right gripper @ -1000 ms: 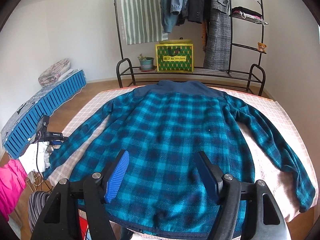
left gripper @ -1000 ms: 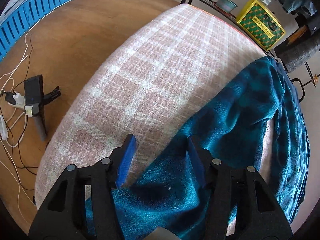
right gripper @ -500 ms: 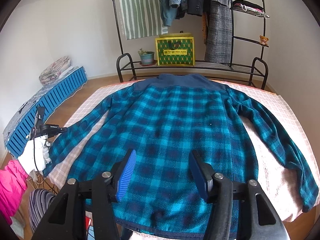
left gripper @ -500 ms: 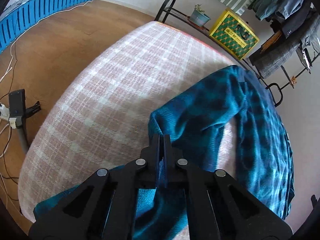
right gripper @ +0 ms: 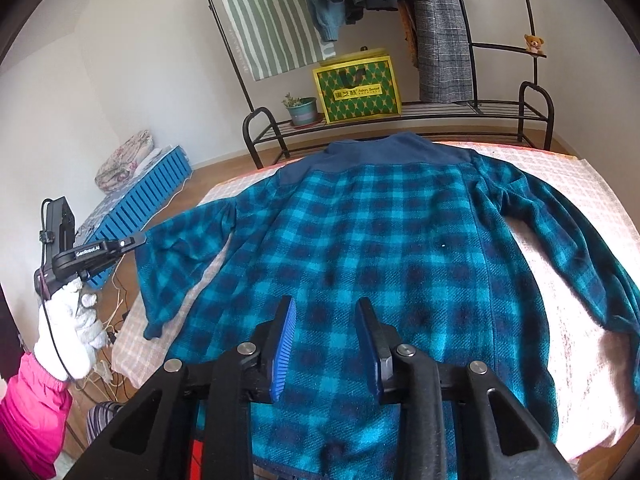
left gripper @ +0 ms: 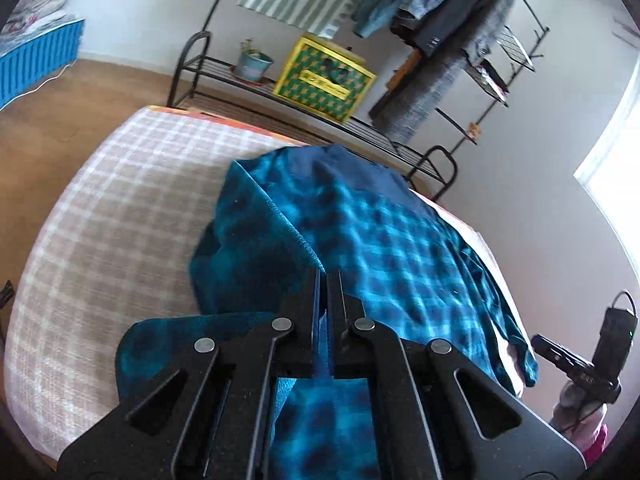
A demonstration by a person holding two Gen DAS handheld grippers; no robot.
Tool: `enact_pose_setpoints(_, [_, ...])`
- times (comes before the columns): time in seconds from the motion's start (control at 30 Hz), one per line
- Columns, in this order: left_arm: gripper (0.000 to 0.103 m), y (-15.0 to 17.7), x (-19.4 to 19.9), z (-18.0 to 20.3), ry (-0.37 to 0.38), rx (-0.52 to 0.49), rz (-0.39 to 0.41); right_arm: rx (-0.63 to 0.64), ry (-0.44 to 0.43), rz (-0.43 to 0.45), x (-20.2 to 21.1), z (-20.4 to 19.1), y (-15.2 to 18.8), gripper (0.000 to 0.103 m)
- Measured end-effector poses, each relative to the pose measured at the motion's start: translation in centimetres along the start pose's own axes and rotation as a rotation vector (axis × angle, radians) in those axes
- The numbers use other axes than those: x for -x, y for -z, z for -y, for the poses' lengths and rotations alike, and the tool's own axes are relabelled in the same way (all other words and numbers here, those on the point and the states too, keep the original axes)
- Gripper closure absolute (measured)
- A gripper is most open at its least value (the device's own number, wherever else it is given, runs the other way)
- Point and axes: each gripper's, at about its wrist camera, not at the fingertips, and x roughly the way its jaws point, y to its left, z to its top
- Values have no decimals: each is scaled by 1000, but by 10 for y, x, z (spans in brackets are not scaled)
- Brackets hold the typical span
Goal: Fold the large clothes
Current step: 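Lift the grasped shirt side with the left tool and fold it inward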
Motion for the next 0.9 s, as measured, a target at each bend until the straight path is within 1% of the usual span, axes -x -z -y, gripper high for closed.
enact_pose_setpoints(0.13, [103,26,-21,63,86,-92,-79,-40,-24,-4,-8,12,0,73])
enact_pose_setpoints(0.2, [103,44,-37,91,73,-170,-115,-60,-38,-20,-13,18,4,73])
enact_pose_setpoints(0.27, [103,60,-52,107,85,-184,-164,-63,-49,-41,-18,22,9,73])
enact_pose_setpoints(0.33, [103,73,-63,117,61,-204,-199,-44,-44,-58,-21,24,12,73])
enact_pose_setpoints(0.4, [103,79,-61,121,53,-189,-215,-24,-52,-70,-22,25,14,73])
enact_pose_setpoints(0.47, [103,81,-45,123,23,-188,-188,-5,-61,-68,-19,26,11,70])
enact_pose_setpoints(0.5, [103,78,-33,122,2,-192,-165,0,-65,-62,-17,28,10,69])
enact_pose_setpoints(0.53, [95,76,-28,119,-21,-193,-143,1,-74,-52,-13,29,7,69])
enact_pose_setpoints(0.57, [88,72,-18,112,-43,-186,-116,1,-83,-41,-10,29,5,66])
enact_pose_setpoints(0.6, [68,66,-4,105,-68,-169,-87,-2,-91,-30,-6,30,2,63])
enact_pose_setpoints(0.63, [55,61,7,93,-95,-148,-61,-5,-96,-18,-2,30,0,60])
enact_pose_setpoints(0.67, [54,54,20,81,-120,-116,-33,-9,-106,-5,1,30,-3,49])
enact_pose_setpoints(0.7, [54,48,32,68,-140,-81,-18,-9,-117,6,3,28,-6,43])
enact_pose_setpoints(0.77, [52,39,49,43,-176,-20,1,3,-129,14,6,22,-12,42])
enact_pose_setpoints(0.8, [49,35,54,32,-189,-2,0,10,-136,13,6,18,-16,42])
enact_pose_setpoints(0.87, [49,30,59,8,-240,39,-15,27,-158,9,5,7,-23,43])
enact_pose_setpoints(0.9, [49,28,60,-4,-253,59,-26,36,-166,6,3,1,-27,43])
